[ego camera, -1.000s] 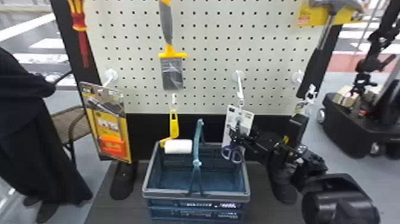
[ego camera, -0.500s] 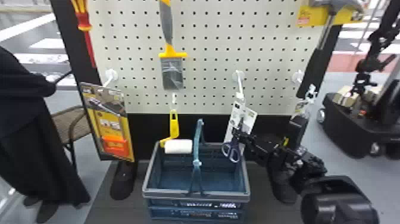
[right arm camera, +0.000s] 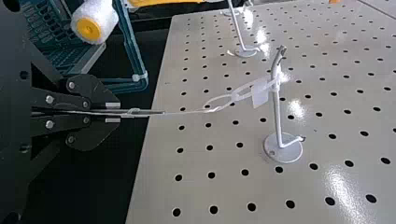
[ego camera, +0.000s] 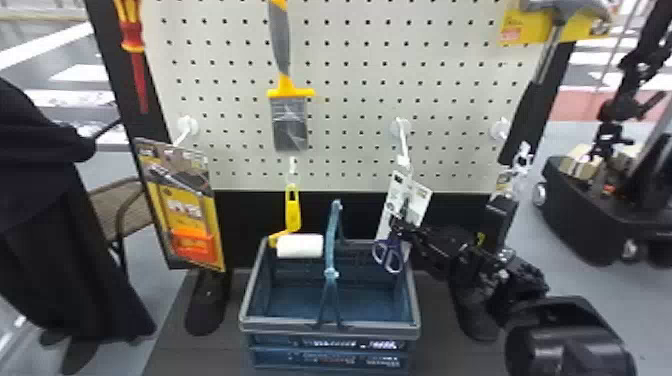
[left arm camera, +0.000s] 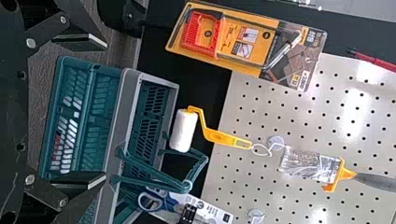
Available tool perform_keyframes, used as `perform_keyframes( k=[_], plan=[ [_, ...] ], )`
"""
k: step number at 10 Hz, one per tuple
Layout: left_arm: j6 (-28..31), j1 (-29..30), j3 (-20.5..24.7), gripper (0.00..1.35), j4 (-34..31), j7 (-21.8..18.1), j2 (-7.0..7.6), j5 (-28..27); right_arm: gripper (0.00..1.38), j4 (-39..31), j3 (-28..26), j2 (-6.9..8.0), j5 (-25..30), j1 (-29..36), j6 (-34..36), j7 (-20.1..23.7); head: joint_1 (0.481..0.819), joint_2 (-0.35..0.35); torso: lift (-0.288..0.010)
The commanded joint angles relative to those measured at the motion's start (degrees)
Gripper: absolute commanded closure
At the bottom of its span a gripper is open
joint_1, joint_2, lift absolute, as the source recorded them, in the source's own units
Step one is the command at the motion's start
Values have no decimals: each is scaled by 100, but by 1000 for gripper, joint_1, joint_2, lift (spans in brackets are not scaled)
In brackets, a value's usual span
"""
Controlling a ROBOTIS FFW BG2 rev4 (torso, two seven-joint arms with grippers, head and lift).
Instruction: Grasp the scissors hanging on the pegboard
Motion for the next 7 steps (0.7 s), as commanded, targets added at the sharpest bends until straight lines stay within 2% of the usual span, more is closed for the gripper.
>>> perform_keyframes(
  k=[1, 7],
  plan=[
    [0, 0, 0, 305, 0, 0, 0, 0, 1291, 5, 0, 0, -4, 1, -4, 0, 549, 0, -100],
    [0, -12, -9, 305, 14, 0, 9, 0, 1292, 5, 0, 0, -30, 14, 5, 0, 549, 0, -100]
  ],
)
